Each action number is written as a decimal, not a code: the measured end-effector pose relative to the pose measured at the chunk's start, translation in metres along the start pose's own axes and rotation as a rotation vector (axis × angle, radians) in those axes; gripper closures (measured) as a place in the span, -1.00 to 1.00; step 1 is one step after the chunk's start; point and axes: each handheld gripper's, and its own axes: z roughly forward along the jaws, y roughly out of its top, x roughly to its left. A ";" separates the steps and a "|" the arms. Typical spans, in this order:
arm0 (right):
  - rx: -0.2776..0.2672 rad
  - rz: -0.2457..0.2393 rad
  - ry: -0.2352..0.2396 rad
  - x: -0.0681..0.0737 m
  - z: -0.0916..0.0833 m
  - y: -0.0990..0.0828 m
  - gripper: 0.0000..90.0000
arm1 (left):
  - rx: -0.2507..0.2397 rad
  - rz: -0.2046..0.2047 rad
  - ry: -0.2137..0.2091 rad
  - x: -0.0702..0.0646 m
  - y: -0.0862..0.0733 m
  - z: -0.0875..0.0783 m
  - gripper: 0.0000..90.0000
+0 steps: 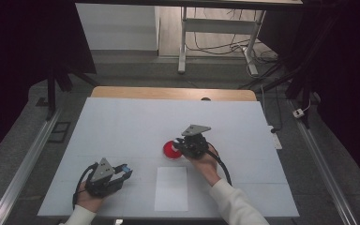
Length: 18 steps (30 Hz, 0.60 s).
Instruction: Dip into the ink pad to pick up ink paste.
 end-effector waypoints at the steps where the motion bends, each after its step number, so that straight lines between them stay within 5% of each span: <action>1: -0.011 0.006 0.000 -0.001 -0.002 0.001 0.67 | 0.000 0.000 0.000 0.000 0.000 0.000 0.44; 8: -0.067 0.002 0.012 0.000 -0.015 0.010 0.67 | 0.001 0.002 0.000 0.000 0.000 0.000 0.44; 18: -0.060 -0.030 0.010 0.005 -0.015 0.013 0.67 | 0.001 0.002 0.000 0.000 0.000 0.000 0.44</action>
